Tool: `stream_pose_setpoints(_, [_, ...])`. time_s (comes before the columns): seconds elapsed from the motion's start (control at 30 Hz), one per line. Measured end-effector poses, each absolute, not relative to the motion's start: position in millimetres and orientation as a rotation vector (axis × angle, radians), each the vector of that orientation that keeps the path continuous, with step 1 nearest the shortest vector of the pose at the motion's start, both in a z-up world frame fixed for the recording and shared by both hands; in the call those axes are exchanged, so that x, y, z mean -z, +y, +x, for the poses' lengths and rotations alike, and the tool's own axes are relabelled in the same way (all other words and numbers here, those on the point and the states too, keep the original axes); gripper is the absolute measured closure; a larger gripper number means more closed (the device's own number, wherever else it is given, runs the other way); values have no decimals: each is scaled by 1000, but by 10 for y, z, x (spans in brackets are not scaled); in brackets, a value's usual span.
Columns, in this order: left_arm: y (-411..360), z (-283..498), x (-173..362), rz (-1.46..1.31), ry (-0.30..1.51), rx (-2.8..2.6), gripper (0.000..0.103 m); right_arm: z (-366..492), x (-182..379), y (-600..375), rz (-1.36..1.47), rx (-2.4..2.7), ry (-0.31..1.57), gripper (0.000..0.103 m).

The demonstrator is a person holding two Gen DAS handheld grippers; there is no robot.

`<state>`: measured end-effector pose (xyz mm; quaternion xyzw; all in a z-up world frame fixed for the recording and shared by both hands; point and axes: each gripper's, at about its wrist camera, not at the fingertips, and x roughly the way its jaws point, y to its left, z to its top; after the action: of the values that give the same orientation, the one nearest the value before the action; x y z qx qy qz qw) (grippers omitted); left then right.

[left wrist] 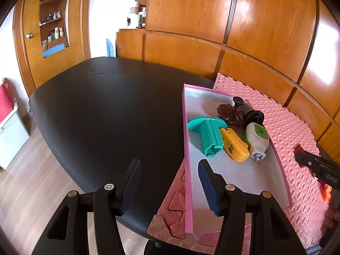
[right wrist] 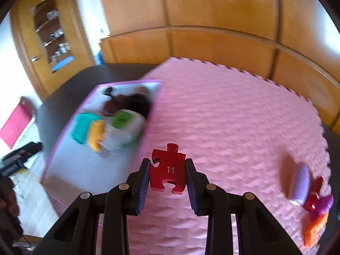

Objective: Organize rigid objects
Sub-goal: 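Carry the red puzzle piece into the tray and open the right tool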

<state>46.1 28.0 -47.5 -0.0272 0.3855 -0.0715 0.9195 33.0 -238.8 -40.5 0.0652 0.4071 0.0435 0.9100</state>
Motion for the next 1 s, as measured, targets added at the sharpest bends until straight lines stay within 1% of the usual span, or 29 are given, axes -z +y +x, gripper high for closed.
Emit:
stream_pose_setpoints(0.23, [287,458,481,-61,793,151,46,636,268,-1832,65,-204,836,71])
stream_pose_setpoints(0.43, [343,491,528,-76,806,147,46,872,255,-1562,33,-239,850,71])
stream_pose_setpoints(0.83, [427,544,613,-96,828,135,46,1371,538,-1299,-8,-228,954,71])
stream_pose_setpoints(0.9, [436,545,620,-97,831,134,46,1401,621,-1270,-4,-248,986,70])
stream_pose_setpoints(1.0, [452,550,628,-103,832,125,46,1385,666,-1241,-24,-244,986,70])
